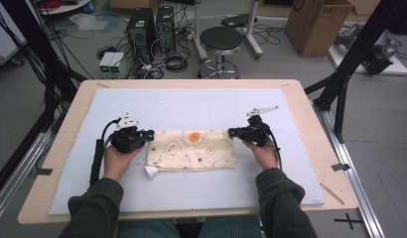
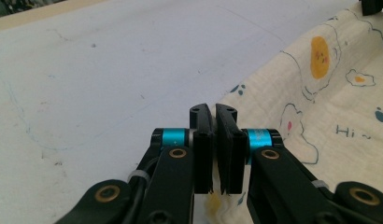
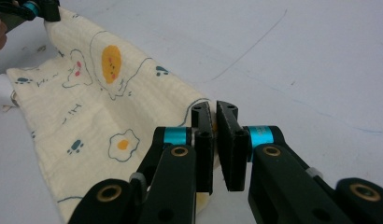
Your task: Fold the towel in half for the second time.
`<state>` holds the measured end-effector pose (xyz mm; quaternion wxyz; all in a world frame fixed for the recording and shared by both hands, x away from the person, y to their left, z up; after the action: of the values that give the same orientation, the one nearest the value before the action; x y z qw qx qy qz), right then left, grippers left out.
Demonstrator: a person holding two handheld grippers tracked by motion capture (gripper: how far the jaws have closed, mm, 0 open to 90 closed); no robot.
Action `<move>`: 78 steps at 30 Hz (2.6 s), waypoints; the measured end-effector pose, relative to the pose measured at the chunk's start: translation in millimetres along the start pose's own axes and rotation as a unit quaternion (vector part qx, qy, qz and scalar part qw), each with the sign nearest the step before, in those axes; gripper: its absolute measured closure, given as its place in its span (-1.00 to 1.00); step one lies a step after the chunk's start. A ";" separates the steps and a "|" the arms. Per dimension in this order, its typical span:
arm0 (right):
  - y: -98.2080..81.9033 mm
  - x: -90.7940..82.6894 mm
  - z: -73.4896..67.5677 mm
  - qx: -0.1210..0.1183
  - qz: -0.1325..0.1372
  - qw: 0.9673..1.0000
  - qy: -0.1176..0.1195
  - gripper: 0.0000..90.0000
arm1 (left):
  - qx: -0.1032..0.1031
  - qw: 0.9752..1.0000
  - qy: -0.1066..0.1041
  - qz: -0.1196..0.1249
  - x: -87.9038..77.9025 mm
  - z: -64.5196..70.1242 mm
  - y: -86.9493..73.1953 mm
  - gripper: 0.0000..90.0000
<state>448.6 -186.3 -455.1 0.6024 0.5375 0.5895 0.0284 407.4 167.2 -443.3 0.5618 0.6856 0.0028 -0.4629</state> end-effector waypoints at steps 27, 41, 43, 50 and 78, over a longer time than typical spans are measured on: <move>-19.0 -18.1 -30.1 -0.051 0.014 0.998 0.032 0.89 | 0.053 0.998 -0.026 0.005 -23.8 24.7 -26.8 0.88; -38.8 -20.1 -41.3 -0.067 -0.005 0.997 0.037 0.89 | 0.075 0.997 -0.030 -0.005 -29.2 36.1 -37.3 0.87; -42.4 -19.1 -41.9 -0.069 -0.008 0.997 0.037 0.89 | 0.076 0.997 -0.031 -0.011 -27.7 36.7 -43.4 0.87; -49.4 -17.3 -45.0 -0.074 -0.016 0.996 0.037 0.88 | 0.077 0.996 -0.039 -0.015 -29.9 40.5 -49.9 0.87; -52.5 -41.3 -55.2 -0.072 0.011 0.995 0.065 0.40 | 0.065 0.992 -0.103 0.018 -58.8 48.4 -44.3 0.13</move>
<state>363.7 -202.1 -447.8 0.5993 0.4962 0.6181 0.1120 320.1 176.4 -436.9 0.5219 0.6694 -0.0975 -0.5197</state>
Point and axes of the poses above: each handheld gripper's, and its own axes: x roughly forward along the jaws, y roughly out of its top, z roughly to its right, the point moved 6 cm from there along x, roughly forward along the jaws, and after that the axes turned 9 degrees about -z, right-handed, at the moved point
